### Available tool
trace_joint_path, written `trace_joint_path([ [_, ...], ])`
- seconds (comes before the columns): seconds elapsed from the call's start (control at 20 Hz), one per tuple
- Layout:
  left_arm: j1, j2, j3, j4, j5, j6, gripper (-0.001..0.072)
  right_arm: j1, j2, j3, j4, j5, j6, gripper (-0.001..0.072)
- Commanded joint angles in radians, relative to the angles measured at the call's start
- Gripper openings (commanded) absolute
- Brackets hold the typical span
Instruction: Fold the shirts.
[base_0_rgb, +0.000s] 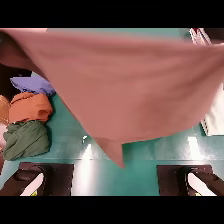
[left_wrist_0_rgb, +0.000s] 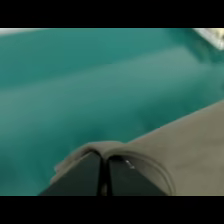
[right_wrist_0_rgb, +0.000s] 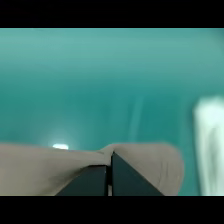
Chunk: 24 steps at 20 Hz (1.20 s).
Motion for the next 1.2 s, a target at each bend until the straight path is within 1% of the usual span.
trace_joint_path([
  [0.0,0.000,-0.149,-0.190,-0.013,-0.087,0.007,0.0023,0.097,-0.141,-0.227,0.006,0.053,0.009,0.0015],
  [0.1,0.000,-0.241,-0.319,-0.013,-0.070,0.056,0.0023,0.144,-0.196,-0.375,0.005,-0.031,0.007,0.0015],
  [0.2,0.000,-0.336,-0.403,-0.013,-0.011,0.107,0.0024,0.168,-0.248,-0.454,0.007,-0.089,0.006,0.0015],
  [0.3,0.000,-0.416,-0.423,-0.013,0.002,0.117,0.0024,0.187,-0.273,-0.492,0.014,-0.105,0.006,0.0015],
  [0.4,0.000,-0.439,-0.423,-0.012,-0.006,0.116,0.0027,0.207,-0.261,-0.504,0.013,-0.101,0.006,0.0015],
  [0.45,0.001,-0.434,-0.423,-0.012,0.000,0.116,0.0192,0.217,-0.241,-0.504,0.012,-0.101,0.006,0.0015],
  [0.5,0.000,-0.425,-0.423,-0.005,0.002,0.116,0.0464,0.216,-0.218,-0.504,0.014,-0.104,0.006,0.0016],
  [0.55,0.001,-0.417,-0.423,0.008,0.003,0.114,0.0498,0.216,-0.193,-0.504,0.013,-0.103,0.006,0.0016],
  [0.75,0.002,-0.404,-0.395,0.063,0.034,0.082,0.0499,0.178,-0.089,-0.504,0.014,-0.090,0.006,0.0016],
  [0.9,0.002,-0.410,-0.391,0.067,0.117,0.039,0.0500,0.141,-0.029,-0.504,0.014,-0.089,0.006,0.0016],
  [0.95,0.002,-0.422,-0.390,0.058,0.140,0.022,0.0499,0.129,-0.018,-0.504,0.014,-0.090,0.006,0.0016],
  [1.1,0.002,-0.505,-0.391,0.032,0.153,0.027,0.0500,0.119,-0.012,-0.504,0.014,-0.091,0.006,0.0016],
  [1.15,0.002,-0.540,-0.390,0.033,0.193,0.026,0.0500,0.119,-0.017,-0.504,0.015,-0.089,0.006,0.0016],
])
